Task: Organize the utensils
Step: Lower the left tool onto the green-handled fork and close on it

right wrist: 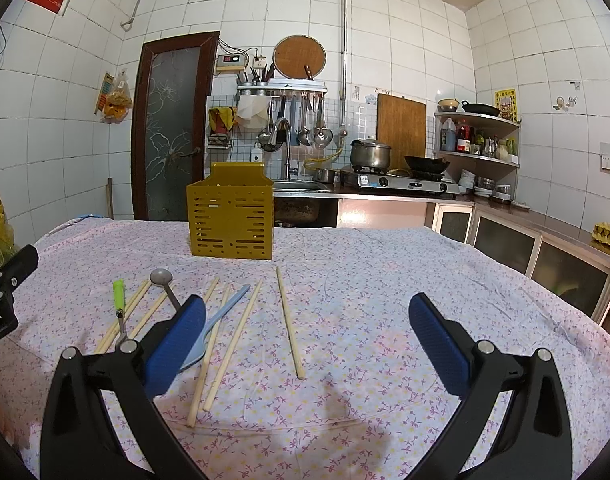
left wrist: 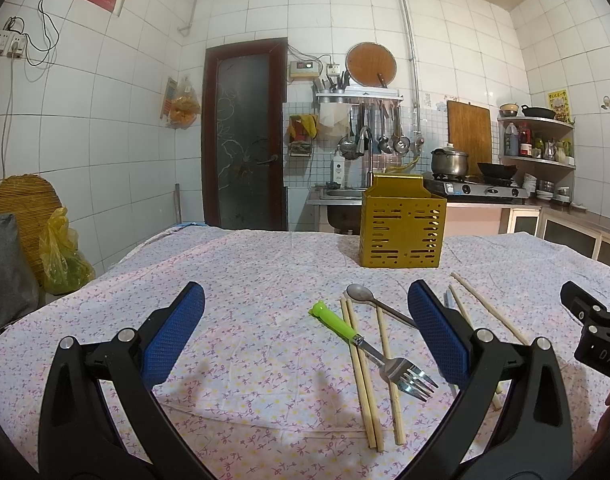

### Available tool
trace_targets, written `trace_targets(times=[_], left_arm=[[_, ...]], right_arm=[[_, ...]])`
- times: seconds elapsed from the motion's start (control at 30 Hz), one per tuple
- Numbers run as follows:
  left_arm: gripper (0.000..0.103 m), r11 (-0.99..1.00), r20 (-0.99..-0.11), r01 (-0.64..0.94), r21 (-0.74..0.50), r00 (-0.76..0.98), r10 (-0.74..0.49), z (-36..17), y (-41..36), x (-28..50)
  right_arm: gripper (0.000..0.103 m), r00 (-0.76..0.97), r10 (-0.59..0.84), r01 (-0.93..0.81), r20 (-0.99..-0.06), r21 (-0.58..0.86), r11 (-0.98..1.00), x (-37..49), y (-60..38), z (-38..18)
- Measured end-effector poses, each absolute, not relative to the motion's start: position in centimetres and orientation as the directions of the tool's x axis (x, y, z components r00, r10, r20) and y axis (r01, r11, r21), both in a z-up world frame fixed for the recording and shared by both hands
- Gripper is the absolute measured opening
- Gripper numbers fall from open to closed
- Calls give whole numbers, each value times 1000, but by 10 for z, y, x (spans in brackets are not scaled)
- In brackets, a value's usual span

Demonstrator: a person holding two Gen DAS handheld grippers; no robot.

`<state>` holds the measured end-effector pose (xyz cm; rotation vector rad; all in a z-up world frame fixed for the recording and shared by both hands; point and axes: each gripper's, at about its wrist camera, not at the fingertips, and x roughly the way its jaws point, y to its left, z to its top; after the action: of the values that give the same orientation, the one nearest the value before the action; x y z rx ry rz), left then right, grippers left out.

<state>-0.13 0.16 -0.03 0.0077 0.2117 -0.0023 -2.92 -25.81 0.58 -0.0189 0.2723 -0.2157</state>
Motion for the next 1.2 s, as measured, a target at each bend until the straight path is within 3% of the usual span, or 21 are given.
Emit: trace_targets(times=[0.4, 0.87, 1.2], left_arm=[[98, 1000, -288, -9, 17, 957, 14, -4, 2, 15], [98, 999, -477, 36, 36, 879, -14, -18, -9, 48], [98, 999, -542, 8, 31, 840, 10, -14, -7, 76]], right_arm=[[99, 931, -221, 212, -290, -65, 975, -24, -256, 5], [99, 888, -208, 199, -411, -65, 978, -4, -252, -8], [99, 864, -149, 166, -480, -6, 986, 16, -260, -16]])
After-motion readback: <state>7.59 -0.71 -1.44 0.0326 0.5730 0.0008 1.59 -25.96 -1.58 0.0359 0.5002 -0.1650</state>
